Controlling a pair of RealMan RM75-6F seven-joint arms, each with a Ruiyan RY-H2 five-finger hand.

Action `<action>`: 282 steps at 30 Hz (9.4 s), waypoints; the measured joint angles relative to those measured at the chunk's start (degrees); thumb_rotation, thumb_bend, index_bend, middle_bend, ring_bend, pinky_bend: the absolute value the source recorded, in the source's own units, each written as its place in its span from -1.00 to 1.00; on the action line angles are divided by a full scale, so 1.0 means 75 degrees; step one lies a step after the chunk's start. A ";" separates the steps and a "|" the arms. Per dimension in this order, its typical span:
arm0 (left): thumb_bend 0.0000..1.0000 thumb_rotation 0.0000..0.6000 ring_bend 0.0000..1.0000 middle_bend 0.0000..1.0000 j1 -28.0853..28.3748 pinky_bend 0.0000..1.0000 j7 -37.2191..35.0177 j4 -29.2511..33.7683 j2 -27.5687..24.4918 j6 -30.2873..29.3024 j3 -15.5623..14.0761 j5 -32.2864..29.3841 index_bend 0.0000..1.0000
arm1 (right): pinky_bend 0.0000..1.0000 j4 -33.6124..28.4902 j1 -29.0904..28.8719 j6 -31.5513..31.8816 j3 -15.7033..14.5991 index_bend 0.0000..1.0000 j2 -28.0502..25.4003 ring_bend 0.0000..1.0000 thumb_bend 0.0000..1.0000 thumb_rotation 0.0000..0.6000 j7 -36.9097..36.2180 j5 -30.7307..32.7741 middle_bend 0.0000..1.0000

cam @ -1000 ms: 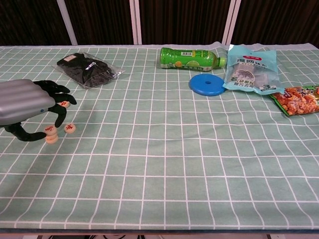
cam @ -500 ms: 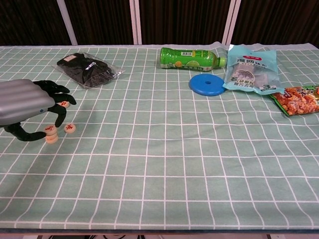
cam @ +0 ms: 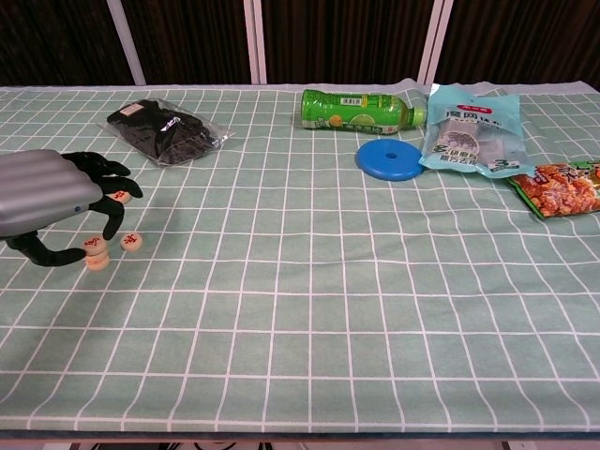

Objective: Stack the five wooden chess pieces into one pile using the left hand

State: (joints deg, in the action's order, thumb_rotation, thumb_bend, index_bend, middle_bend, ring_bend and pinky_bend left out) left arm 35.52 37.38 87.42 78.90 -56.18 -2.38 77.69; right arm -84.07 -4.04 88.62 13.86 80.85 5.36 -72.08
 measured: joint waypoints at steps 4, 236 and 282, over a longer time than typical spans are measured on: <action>-0.32 1.00 -1.00 -0.77 -0.0010 -0.83 0.0007 0.0004 -0.0015 -0.0002 -0.0014 0.0014 -0.12 | -1.00 -0.0001 -0.0003 -0.0010 -0.0002 -0.87 0.0003 -0.96 -0.51 1.00 0.0012 0.0007 -1.00; -0.35 1.00 -1.00 -0.75 0.0455 -0.87 0.3196 0.1433 0.1227 -0.2039 0.0562 -0.2642 0.07 | -1.00 -0.0245 0.0047 0.0025 0.0295 -0.87 -0.0163 -0.96 -0.51 1.00 -0.0288 0.0420 -1.00; -0.35 1.00 -1.00 -0.75 -0.0044 -0.87 0.2500 0.1171 0.0818 -0.1837 0.0101 -0.2157 0.08 | -1.00 -0.0277 0.0084 0.0096 0.0279 -0.87 -0.0161 -0.96 -0.50 1.00 -0.0268 0.0364 -1.00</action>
State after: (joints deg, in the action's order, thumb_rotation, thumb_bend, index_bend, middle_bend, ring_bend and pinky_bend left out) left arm 35.19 56.13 96.20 85.03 -69.96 -1.63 61.51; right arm -86.15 -3.42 89.34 15.95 79.65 3.35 -69.35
